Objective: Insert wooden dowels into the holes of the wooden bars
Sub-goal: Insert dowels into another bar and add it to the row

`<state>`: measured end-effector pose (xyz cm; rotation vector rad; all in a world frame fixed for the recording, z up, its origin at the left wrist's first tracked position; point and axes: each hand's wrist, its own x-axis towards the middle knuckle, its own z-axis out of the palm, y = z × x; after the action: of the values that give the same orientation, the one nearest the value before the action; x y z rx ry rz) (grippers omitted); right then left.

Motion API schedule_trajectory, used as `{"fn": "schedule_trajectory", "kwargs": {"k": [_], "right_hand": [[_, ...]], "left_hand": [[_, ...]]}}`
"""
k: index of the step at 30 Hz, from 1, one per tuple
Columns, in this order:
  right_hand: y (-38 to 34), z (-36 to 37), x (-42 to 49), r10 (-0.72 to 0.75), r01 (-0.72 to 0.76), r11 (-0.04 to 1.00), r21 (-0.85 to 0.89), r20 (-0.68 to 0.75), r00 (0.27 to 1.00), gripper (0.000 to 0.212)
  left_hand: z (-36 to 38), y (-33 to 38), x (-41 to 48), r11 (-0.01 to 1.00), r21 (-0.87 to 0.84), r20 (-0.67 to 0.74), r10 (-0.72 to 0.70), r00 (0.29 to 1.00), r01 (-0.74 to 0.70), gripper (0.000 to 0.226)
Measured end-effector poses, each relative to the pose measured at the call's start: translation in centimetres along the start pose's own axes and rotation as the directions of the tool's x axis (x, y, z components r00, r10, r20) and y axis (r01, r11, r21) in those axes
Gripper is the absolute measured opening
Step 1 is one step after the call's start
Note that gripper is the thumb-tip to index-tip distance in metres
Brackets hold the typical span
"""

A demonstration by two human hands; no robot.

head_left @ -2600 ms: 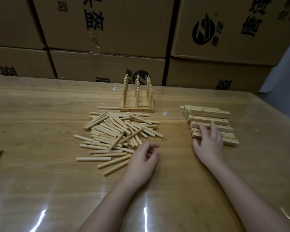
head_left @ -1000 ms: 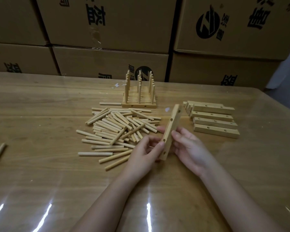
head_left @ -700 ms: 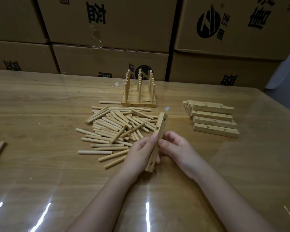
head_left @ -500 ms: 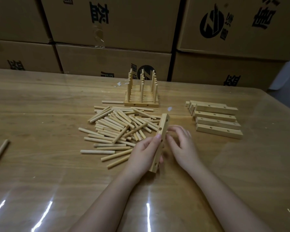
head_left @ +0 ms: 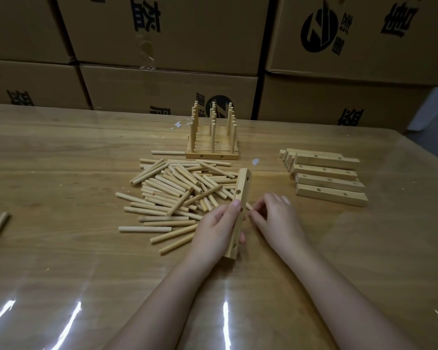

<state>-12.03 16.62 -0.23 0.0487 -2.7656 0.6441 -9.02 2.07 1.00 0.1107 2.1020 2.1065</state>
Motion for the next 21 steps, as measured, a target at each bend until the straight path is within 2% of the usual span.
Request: {"fn": "schedule_trajectory", "kwargs": {"k": [2,4,6,8,11,14,18,21], "right_hand": [[0.0,0.0,0.0,0.003,-0.003,1.0,0.007,0.006,1.0,0.012],[0.1,0.2,0.1,0.006,-0.006,1.0,-0.026,0.006,1.0,0.029],[0.3,0.3,0.2,0.033,-0.033,0.999,-0.021,-0.016,0.999,0.034],[0.7,0.2,0.3,0.11,-0.106,0.99,0.091,-0.036,0.993,0.032],[1.4,-0.3,0.5,0.229,-0.19,0.886,0.422,-0.045,0.972,0.027],[1.5,-0.5,0.4,0.172,-0.108,0.799,0.591,-0.052,0.984,0.022],[1.3,-0.9,0.2,0.071,-0.021,0.729,0.684,-0.045,0.996,0.025],[1.2,-1.1,0.1,0.047,-0.024,0.693,0.721,-0.011,0.999,0.033]], "left_hand": [[0.0,0.1,-0.1,1.0,-0.003,-0.003,0.002,1.0,-0.002,0.046],[0.0,0.2,-0.1,1.0,-0.016,-0.005,0.002,1.0,-0.002,0.047],[0.0,0.2,-0.2,1.0,-0.03,-0.007,0.002,1.0,-0.002,0.047],[-0.1,0.2,-0.1,0.999,-0.033,-0.011,0.0,1.0,0.0,0.047],[-0.2,-0.1,0.0,1.0,-0.023,-0.016,0.008,1.0,-0.009,0.048],[-0.3,-0.3,0.1,0.998,-0.032,-0.027,0.054,0.998,-0.055,0.04],[-0.3,-0.2,0.0,0.99,-0.027,0.002,0.139,0.99,-0.139,0.035],[-0.3,-0.1,-0.1,0.987,-0.017,0.011,0.16,0.987,-0.16,0.033]]}}
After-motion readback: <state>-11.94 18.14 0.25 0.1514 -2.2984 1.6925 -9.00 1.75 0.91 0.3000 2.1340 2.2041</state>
